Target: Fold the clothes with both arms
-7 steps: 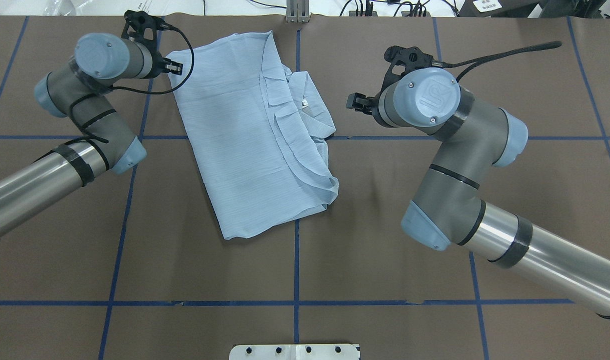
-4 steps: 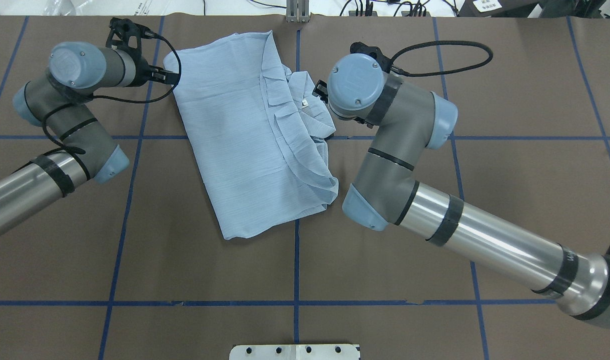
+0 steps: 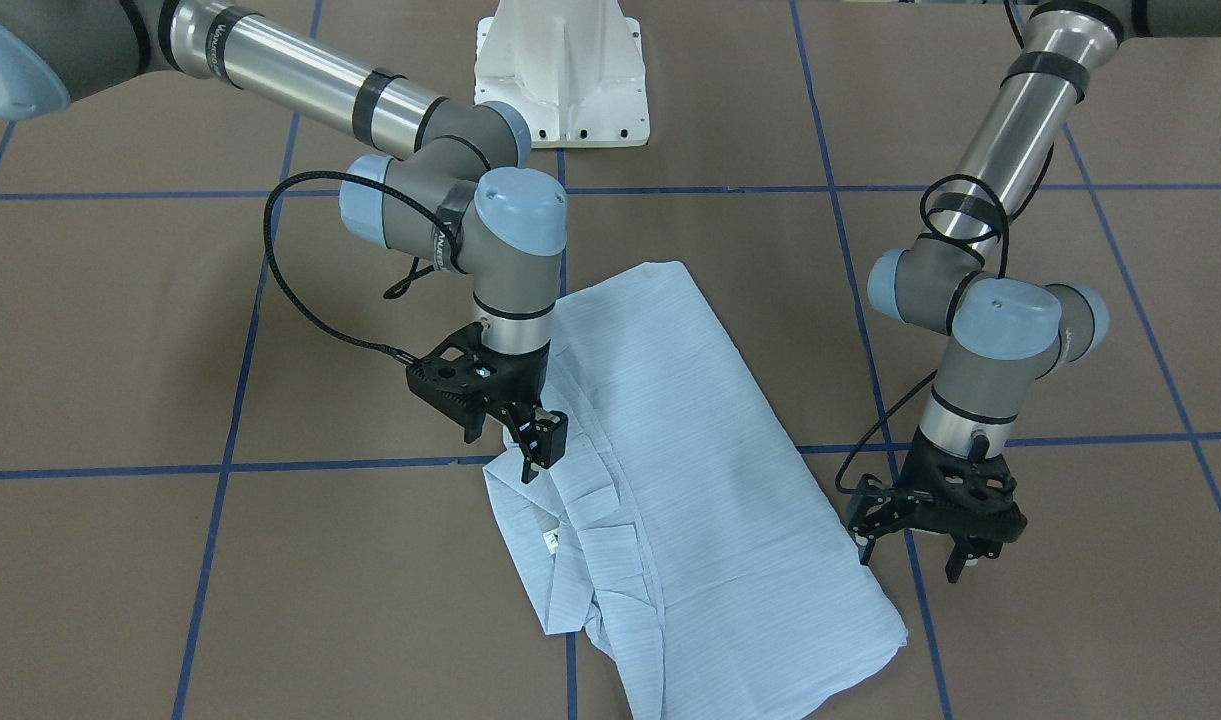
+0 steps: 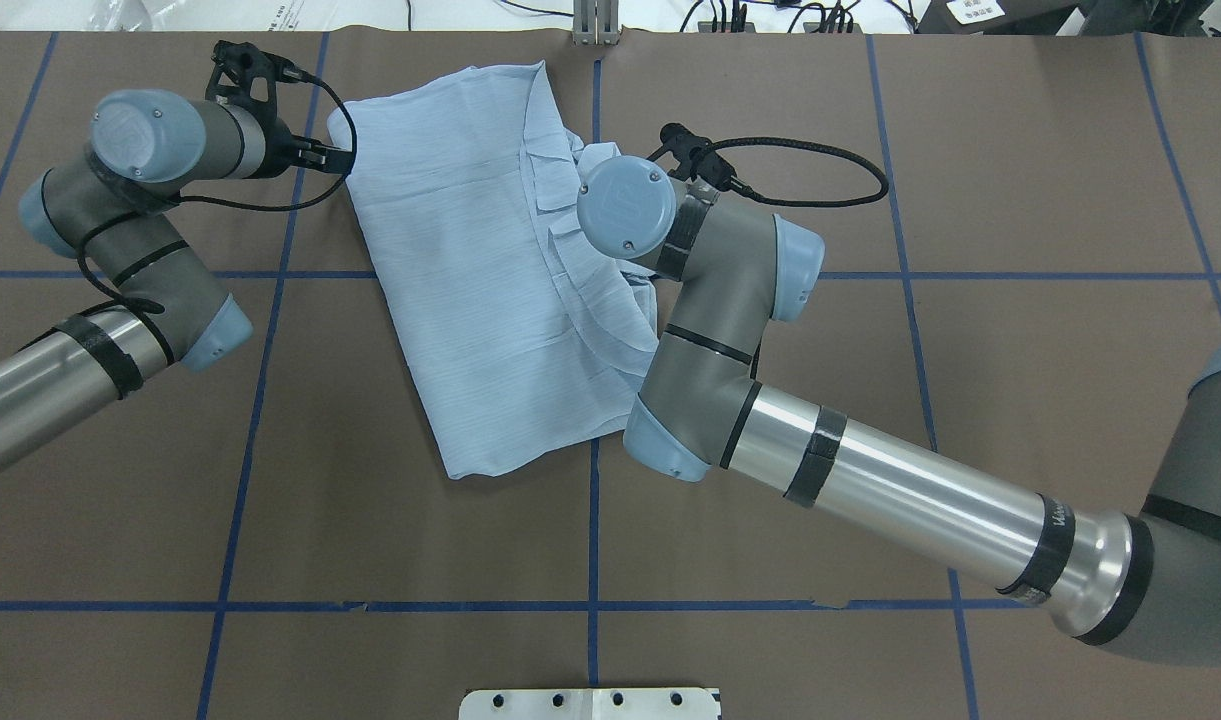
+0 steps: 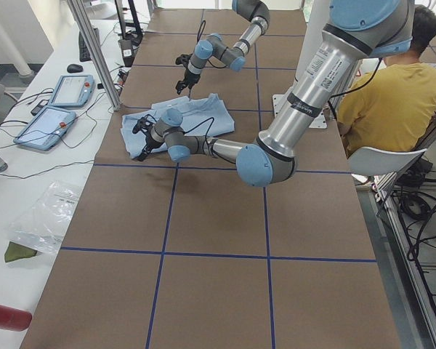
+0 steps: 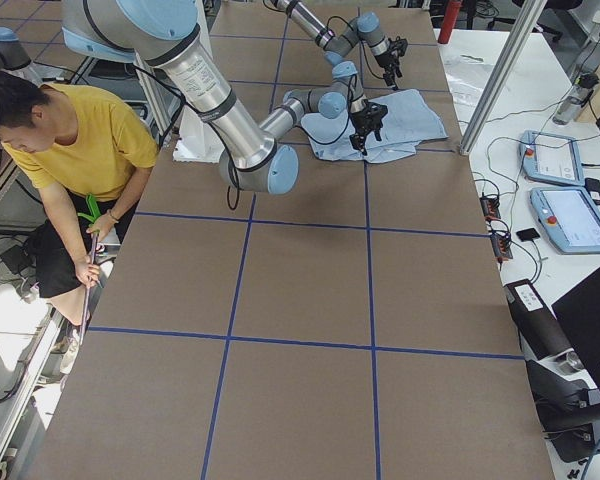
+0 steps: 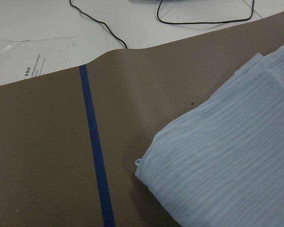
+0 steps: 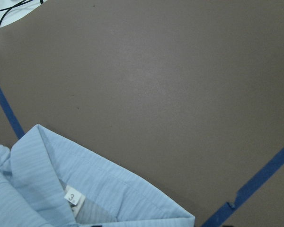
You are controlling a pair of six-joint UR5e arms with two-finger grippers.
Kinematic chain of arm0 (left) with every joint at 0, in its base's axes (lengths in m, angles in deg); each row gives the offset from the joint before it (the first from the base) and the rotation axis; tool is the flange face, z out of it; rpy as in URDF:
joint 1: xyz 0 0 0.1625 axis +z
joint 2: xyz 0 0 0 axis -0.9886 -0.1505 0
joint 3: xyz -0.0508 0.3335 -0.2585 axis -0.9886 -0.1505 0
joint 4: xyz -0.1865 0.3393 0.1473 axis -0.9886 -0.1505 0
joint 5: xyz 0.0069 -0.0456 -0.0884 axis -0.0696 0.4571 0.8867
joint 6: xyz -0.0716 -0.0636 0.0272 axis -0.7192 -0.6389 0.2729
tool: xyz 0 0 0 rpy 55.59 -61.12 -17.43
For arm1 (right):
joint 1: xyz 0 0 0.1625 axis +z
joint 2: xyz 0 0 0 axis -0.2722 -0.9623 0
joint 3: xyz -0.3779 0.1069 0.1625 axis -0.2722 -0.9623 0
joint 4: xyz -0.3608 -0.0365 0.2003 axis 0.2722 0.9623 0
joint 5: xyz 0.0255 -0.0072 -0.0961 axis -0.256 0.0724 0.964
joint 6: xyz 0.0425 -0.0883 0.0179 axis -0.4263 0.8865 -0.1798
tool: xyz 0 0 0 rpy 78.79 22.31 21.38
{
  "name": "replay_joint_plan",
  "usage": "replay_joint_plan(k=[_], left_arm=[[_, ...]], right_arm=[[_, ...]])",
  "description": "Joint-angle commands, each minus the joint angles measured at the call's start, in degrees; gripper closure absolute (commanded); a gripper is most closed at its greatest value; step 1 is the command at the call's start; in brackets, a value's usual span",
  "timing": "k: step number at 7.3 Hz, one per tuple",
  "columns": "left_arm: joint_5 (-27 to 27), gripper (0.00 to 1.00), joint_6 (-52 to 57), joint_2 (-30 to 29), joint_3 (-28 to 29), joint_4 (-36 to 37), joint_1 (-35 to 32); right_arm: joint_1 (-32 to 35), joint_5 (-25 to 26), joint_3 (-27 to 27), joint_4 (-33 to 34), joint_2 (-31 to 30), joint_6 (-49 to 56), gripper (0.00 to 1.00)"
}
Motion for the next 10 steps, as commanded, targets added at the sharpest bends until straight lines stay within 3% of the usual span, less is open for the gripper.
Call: replay_joint_plan(k=[1, 7, 8, 10], left_arm=[[0.00, 0.00, -0.01, 0.49, -0.02, -0.17, 0.15], [0.00, 0.00, -0.01, 1.20, -0.02, -1.58, 0.23], [0.00, 0.00, -0.01, 1.20, -0.02, -1.58, 0.23], [0.00, 0.00, -0.01, 1.20, -0.11, -1.67, 0.23]], right_arm=[[-1.28, 2.00, -1.70, -0.20, 0.03, -1.07, 0.20], [-2.78, 3.77, -3.64, -1.35, 0.03, -3.35, 0.28], [-2.87, 3.77, -3.64, -1.35, -0.05, -3.35, 0.37], [-3.39, 5.34, -3.64, -1.78, 0.03, -3.44, 0.76]])
